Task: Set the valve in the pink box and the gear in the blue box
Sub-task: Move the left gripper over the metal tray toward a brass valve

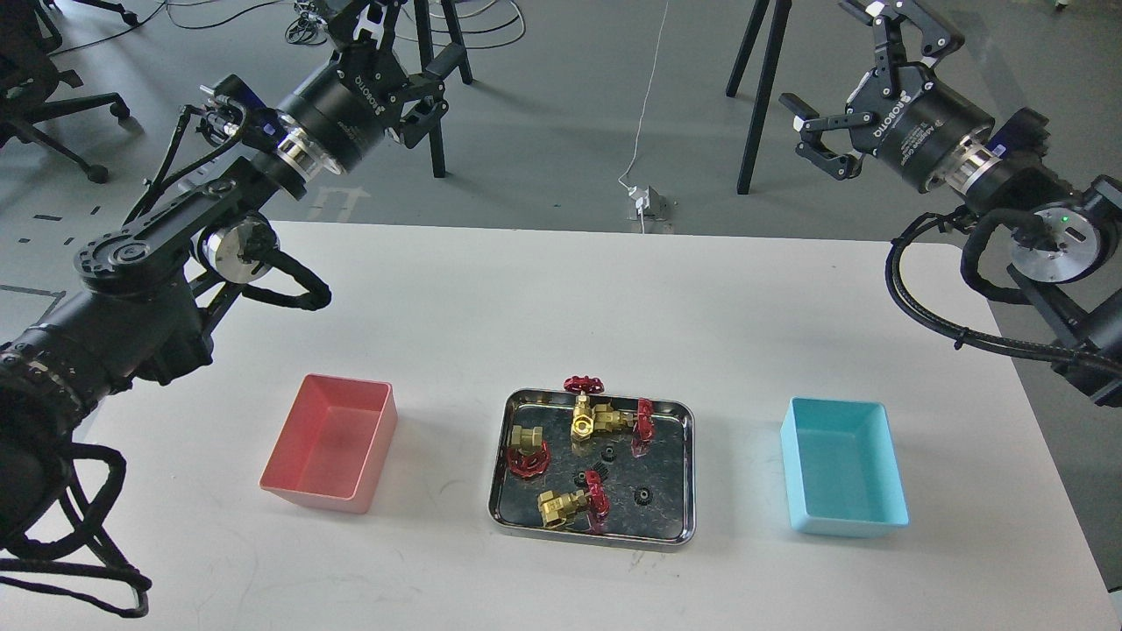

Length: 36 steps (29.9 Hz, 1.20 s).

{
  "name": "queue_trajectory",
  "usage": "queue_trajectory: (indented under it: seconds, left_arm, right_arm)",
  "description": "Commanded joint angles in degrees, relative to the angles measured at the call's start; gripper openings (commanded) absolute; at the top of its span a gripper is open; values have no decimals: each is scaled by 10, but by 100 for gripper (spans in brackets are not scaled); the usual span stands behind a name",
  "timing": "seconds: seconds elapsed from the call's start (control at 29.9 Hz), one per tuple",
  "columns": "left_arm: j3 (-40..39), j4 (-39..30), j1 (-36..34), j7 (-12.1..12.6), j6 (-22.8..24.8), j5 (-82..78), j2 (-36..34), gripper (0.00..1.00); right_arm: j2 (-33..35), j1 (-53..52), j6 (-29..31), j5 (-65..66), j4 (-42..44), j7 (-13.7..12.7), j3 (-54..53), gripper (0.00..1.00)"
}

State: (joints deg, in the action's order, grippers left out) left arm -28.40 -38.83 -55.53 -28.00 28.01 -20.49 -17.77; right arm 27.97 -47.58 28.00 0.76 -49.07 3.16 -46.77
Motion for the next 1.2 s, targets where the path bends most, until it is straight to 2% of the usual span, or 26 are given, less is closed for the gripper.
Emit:
queue_trajectory:
  seconds: [0.0, 0.2, 0.27, 0.37, 0.5, 0.57, 0.64, 0.77, 0.8, 0.84, 0.97, 1.04, 1.07, 1.17]
  left_arm:
    - [-2, 0, 1, 0, 0, 12, 22, 84]
    - [-79, 16, 9, 0, 0, 143, 25, 84]
    - [-124, 16, 26, 0, 0, 191, 43, 85]
    - [-151, -6, 30, 0, 0, 188, 86, 85]
    - [-143, -75, 21, 0, 0, 152, 80, 85]
    - [-131, -124, 6, 0, 0, 73, 43, 85]
    - [-50, -174, -39, 0, 0, 2, -7, 85]
    - [280, -233, -220, 0, 0, -73, -84, 85]
    - [351, -245, -263, 0, -14, -91, -92, 85]
    - [420, -259, -306, 0, -34, -115, -97, 85]
    - [576, -325, -422, 0, -105, -213, -98, 84]
    - [648, -354, -449, 0, -152, -280, -88, 84]
    - [677, -361, -453, 0, -181, -317, -74, 83]
    - [775, -351, -449, 0, -322, -417, -10, 82]
  right_arm:
    - [-21, 12, 0, -13, 3, 0, -14, 100]
    - [-34, 20, 0, -15, 16, 0, -82, 100]
    - [-35, 5, 0, -15, 20, 0, -109, 100]
    - [-34, -57, 0, -15, 21, 0, -113, 100]
    - [-34, -128, -129, -15, 28, -8, -91, 100]
    - [-29, -138, -138, -15, 28, -9, -69, 100]
    - [-27, -137, -141, -15, 27, -9, -56, 100]
    - [-26, -127, -147, -15, 28, -9, -53, 100]
    - [-26, -124, -147, -15, 27, -9, -54, 100]
    - [-26, -122, -147, -15, 28, -9, -54, 100]
    - [-28, -115, -162, -14, 28, -14, -50, 100]
    - [-32, -109, -166, -15, 27, -39, -39, 100]
    - [-34, -107, -167, -15, 27, -52, -33, 100]
    - [-35, -99, -169, -15, 27, -83, -25, 100]
